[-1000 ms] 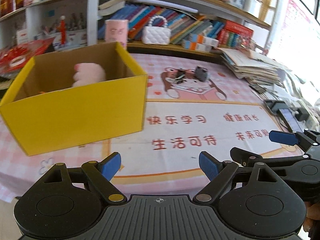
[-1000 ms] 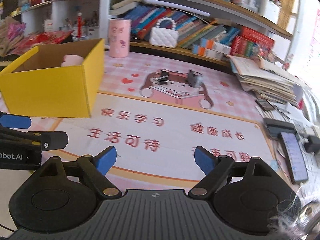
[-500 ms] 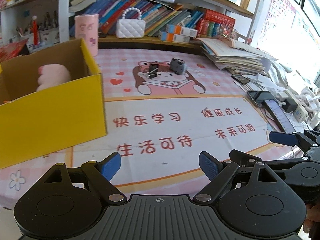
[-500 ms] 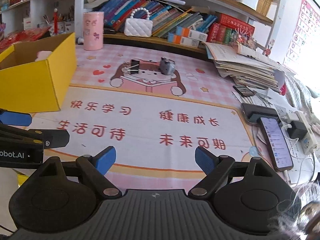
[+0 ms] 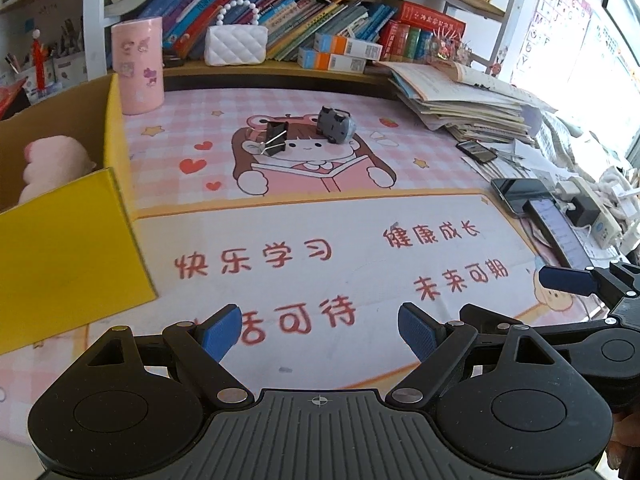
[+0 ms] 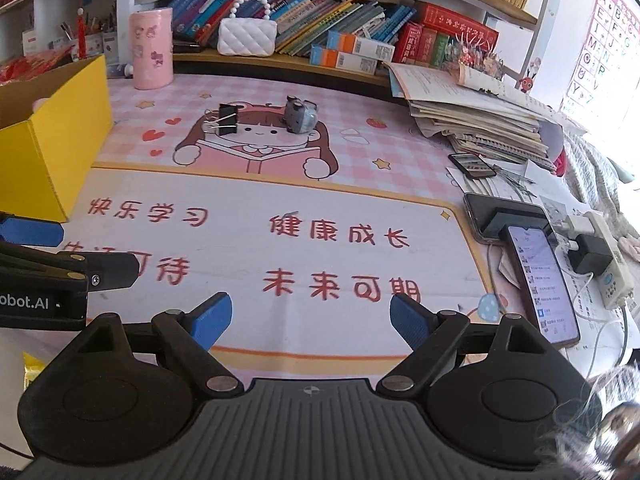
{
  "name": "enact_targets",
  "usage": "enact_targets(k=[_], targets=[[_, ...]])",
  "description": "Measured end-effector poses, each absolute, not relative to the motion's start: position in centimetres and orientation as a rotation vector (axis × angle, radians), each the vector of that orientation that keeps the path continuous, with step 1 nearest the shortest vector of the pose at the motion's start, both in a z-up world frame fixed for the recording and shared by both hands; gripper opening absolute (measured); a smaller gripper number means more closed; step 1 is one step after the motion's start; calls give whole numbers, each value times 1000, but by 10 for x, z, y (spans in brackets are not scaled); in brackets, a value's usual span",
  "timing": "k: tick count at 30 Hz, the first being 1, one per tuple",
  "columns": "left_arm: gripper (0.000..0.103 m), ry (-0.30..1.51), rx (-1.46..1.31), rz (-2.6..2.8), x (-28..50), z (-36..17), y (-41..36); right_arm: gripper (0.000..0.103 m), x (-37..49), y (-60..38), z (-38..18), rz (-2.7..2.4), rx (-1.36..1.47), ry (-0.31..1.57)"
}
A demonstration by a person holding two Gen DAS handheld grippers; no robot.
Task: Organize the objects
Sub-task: 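Move the left gripper toward the black binder clip on the mat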
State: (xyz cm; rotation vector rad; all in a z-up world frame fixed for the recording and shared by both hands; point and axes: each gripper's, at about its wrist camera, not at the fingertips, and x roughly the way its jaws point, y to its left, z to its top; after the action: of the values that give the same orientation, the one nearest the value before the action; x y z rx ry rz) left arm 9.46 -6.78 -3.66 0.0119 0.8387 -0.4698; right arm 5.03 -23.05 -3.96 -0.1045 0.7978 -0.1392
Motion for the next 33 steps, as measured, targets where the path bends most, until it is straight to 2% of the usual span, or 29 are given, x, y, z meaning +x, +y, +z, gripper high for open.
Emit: enact_targets(k=[18, 33], targets=[[87, 843, 32, -407, 137, -33, -122, 86, 101, -286, -42, -86, -86, 790], [87, 837, 45, -280, 178, -31, -137, 85, 152, -317, -45, -10, -30, 754]])
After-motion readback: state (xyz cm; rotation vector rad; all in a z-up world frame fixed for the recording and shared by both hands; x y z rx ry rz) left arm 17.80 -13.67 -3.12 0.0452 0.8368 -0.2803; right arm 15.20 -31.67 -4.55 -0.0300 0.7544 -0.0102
